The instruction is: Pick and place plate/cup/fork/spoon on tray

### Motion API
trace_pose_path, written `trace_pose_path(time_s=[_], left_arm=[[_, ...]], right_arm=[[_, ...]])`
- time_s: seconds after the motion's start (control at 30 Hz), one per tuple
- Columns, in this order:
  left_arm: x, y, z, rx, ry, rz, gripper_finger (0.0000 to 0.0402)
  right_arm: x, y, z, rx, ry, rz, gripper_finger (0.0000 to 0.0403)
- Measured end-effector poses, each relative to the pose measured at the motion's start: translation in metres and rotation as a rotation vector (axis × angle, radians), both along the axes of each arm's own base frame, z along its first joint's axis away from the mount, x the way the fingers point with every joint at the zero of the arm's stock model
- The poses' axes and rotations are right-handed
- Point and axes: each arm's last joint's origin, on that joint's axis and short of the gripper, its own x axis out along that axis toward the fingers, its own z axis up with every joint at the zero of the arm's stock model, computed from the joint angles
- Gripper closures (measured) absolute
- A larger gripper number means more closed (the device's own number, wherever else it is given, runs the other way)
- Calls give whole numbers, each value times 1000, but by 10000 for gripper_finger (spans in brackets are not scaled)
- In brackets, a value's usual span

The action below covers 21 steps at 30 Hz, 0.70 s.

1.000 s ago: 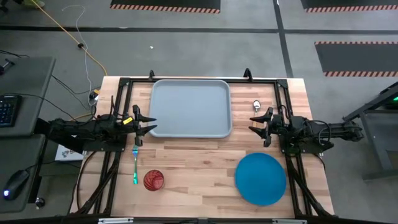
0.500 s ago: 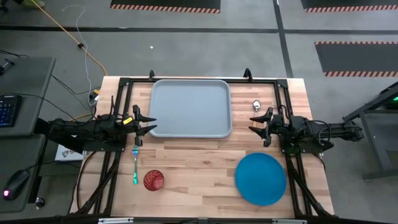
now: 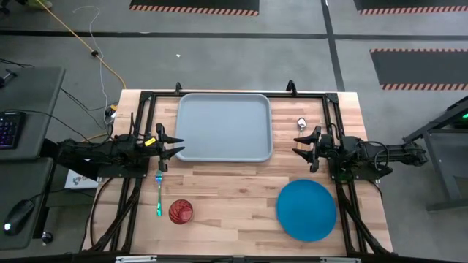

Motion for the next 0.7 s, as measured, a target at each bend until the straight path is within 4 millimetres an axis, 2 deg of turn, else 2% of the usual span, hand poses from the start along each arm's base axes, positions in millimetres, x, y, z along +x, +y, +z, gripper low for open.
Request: trace_pose_path(time_s=[0.33,0.5,0.7], left_arm=[[0,0,0,-20,-5,-7,283],[1,-5,-1,-294,-25,-177,283],[0,-8,0,-407,-14,-296,283]], right_arm=[[0,0,0,0,-1,0,203],[0,0,0,0,0,0,203],[0,0,0,0,0,0,203]])
